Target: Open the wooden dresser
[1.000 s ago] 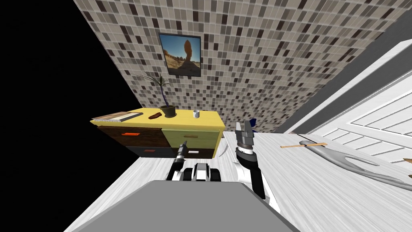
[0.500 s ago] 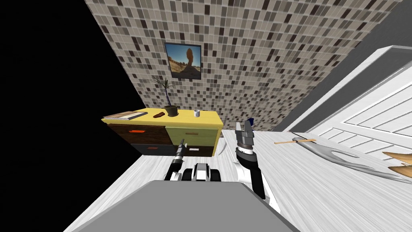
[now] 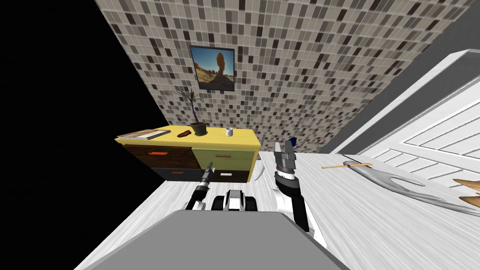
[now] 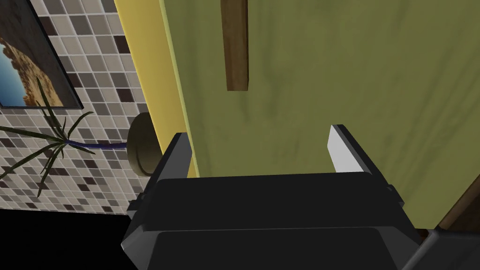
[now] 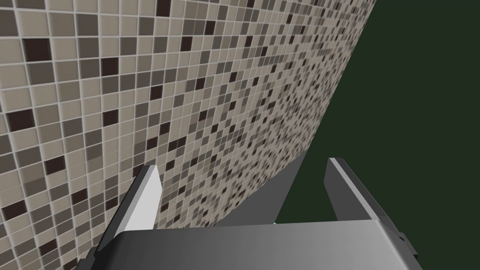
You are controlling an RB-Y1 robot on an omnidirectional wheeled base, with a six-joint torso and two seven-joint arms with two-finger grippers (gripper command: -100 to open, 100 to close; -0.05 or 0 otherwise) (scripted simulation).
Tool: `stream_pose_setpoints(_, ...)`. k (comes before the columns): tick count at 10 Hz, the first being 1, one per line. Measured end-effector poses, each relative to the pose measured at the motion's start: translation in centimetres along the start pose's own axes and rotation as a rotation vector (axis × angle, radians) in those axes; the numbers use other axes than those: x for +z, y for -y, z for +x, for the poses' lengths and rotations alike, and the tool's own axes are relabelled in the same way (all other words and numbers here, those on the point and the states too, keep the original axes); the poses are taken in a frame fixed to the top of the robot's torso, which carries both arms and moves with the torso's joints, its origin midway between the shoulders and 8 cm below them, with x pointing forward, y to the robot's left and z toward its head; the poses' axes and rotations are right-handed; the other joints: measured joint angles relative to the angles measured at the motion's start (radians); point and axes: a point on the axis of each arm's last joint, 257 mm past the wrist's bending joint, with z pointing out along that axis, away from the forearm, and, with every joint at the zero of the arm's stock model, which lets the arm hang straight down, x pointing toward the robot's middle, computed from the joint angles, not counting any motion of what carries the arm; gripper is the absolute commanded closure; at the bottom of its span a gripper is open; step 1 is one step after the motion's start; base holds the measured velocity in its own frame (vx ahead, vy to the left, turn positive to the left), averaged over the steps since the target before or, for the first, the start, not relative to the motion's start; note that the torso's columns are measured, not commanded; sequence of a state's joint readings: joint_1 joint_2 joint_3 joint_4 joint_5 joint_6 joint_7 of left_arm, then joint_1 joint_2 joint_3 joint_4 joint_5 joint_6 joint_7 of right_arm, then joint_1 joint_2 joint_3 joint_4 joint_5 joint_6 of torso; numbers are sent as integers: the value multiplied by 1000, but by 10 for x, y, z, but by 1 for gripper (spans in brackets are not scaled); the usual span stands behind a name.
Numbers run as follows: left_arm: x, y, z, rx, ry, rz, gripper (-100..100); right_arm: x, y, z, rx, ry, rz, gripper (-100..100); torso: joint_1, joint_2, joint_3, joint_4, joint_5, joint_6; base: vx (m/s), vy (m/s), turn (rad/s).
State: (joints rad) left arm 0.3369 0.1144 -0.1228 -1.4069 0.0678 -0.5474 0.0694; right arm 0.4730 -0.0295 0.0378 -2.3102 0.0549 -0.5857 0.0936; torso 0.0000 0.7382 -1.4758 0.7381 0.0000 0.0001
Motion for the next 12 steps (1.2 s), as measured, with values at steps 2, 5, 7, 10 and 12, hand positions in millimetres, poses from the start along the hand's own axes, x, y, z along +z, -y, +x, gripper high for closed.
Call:
stream_pose_setpoints(2, 0, -6, -12, 35, -9, -22, -100, 0, 0, 0, 0, 0, 0, 0, 1, -2, -1, -1, 0, 0, 72, 27, 0)
stream_pose_setpoints(5, 11, 2, -8, 17, -1, -19, -100, 0, 0, 0, 0, 0, 0, 0, 0, -3, -2, -1, 0, 0, 124, 40, 0)
stream_pose_setpoints(7, 14, 5, 2, -19, 10, -7, -100, 0, 0, 0, 0, 0, 0, 0, -1, 5, 3, 1, 0, 0, 24, 17, 0)
stream_pose_setpoints(10, 20, 11, 19, -82, 32, 9, -100, 0, 0, 0, 0, 0, 0, 0, 0, 0, 0, 0, 0, 0, 2, 0, 0)
stream_pose_setpoints(12, 22, 14, 32, -128, 48, 19, -100, 0, 0, 0, 0, 0, 0, 0, 0, -1, -1, 0, 0, 0, 8, 1, 0)
